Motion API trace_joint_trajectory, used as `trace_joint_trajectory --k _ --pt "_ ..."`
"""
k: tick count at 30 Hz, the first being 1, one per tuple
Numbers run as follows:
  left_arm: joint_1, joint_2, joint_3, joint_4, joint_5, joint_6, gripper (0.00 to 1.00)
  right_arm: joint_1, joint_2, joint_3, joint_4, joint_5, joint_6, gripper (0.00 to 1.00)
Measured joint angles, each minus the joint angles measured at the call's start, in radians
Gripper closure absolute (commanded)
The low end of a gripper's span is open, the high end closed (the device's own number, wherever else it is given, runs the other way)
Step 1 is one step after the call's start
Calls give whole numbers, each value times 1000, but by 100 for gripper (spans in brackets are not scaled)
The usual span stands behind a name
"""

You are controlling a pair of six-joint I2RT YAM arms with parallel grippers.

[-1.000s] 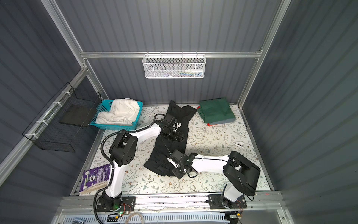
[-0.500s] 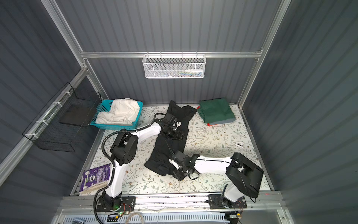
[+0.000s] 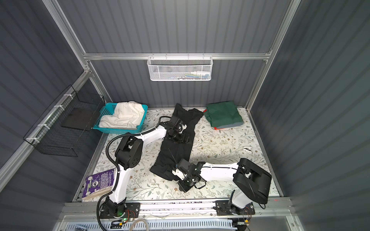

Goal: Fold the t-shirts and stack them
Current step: 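Move the left gripper to the shirt's near end beside the right gripper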

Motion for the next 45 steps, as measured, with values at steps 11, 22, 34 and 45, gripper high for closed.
trace_joint_trajectory --k 11,22,34,45 --pt "3 -12 -22 31 -4 0 14 -31 -177 -83 6 47 76 54" --pt "16 -119 -105 22 -107 -20 0 -102 -276 -83 -1 177 198 42" --pt "84 -554 -398 88 -315 -61 0 -103 -153 -51 -19 206 262 42" --pt "126 -853 -689 27 -437 -69 0 -94 -43 32 -2 143 266 59"
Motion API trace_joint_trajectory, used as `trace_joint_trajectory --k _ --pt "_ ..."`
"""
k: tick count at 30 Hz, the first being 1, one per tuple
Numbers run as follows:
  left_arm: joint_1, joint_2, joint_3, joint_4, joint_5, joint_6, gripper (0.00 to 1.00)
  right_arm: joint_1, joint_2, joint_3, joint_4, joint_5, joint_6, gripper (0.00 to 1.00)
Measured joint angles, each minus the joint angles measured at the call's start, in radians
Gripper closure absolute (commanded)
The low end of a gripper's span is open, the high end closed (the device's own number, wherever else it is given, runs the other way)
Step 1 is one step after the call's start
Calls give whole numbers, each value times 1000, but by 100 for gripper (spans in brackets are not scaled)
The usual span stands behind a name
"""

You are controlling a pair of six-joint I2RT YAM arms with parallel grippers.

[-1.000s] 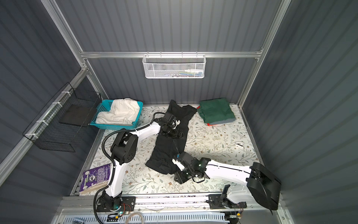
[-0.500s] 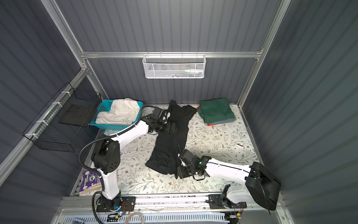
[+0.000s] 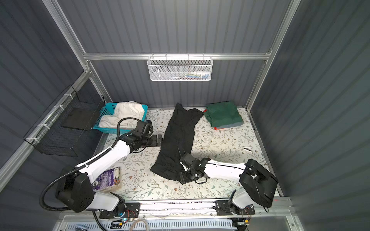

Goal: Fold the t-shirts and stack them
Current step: 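Move the left gripper to the shirt's near end beside the right gripper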

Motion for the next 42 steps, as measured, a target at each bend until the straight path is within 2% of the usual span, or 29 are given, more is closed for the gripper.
trace_joint_trajectory --k 4,9,12,16,20,25,32,35,42 --pt "18 -58 -53 -15 -4 -3 0 6 74 65 -50 25 8 67" --pt "35 -76 -99 -24 5 -6 0 30 129 116 -118 80 23 71" --pt "36 -81 -123 -27 23 -10 0 39 126 117 -151 111 35 72" --pt "35 -103 -172 -18 66 -26 0 39 92 95 -178 146 63 79" --pt "35 -129 -258 -7 127 -45 2 39 40 64 -190 179 94 86" --pt "35 -210 -385 3 190 -79 4 31 -11 26 -196 207 132 91" --pt "35 -332 -522 69 292 -154 12 18 -39 3 -206 220 162 85" --pt "25 -343 -582 101 325 -185 14 18 -44 3 -205 211 163 73" --pt "-28 -342 -642 175 362 -225 15 18 -147 0 -188 166 186 63"
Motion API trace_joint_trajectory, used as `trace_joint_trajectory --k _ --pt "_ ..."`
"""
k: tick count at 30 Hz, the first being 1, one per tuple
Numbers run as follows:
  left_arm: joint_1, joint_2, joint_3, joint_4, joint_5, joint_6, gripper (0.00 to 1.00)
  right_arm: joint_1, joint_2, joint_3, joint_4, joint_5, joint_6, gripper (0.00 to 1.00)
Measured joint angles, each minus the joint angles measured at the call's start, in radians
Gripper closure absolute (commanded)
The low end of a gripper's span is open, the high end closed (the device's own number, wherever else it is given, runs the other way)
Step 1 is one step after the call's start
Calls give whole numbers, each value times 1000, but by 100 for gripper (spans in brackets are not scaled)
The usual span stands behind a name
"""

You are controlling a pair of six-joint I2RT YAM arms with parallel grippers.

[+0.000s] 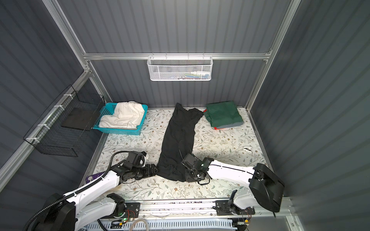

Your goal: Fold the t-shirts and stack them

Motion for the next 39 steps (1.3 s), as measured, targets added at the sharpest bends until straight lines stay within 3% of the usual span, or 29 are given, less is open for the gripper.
trace_joint_trajectory --k 3,6,13,16,23,29,33,39 --pt "-16 12 -1 33 4 -3 17 0 -39 0 8 0 19 55" --pt "-26 37 -1 65 7 3 27 0 -36 2 13 1 43 50" --pt "-30 63 -18 112 11 28 40 0 39 76 20 10 64 48" --pt "-31 77 -18 123 0 48 49 0 55 129 20 29 63 47" --pt "-31 130 -18 166 -4 73 81 -30 67 190 32 69 61 46" --pt "-51 110 -23 147 -24 65 89 -72 91 223 8 83 34 44" --pt "-72 34 -35 120 -40 47 94 -85 177 343 -19 90 -21 46" --pt "-95 -82 -68 75 -72 -4 94 -134 362 527 -21 70 -109 49"
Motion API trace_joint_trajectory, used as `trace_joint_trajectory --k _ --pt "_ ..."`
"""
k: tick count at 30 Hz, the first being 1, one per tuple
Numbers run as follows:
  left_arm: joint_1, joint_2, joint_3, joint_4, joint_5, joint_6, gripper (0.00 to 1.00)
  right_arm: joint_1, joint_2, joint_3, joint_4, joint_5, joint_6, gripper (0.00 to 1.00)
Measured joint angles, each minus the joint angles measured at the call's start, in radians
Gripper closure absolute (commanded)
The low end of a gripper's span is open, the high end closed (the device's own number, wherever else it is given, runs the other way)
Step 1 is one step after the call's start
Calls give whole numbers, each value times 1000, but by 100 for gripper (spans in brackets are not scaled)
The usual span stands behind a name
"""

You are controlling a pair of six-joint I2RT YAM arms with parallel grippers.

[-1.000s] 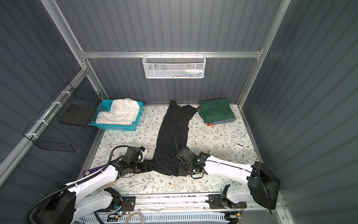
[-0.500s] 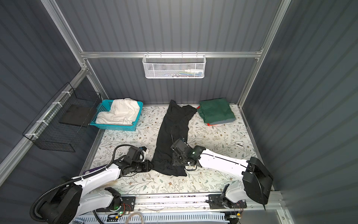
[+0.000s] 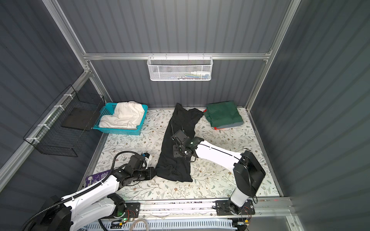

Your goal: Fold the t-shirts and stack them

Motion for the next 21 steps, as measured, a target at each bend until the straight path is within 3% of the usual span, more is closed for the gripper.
trace_joint_trajectory --k 8,18,19,21 --pt "-10 -32 -37 -31 -37 -75 95 -21 280 204 -34 -61 -123 52" --pt "-61 -84 -79 -34 -58 -174 97 -73 380 235 -60 -104 -168 54" --pt "-67 -93 -84 -36 -59 -185 96 -76 381 238 -60 -106 -170 54" --pt "-72 -103 -87 -46 -61 -197 77 -77 380 240 -59 -112 -174 55"
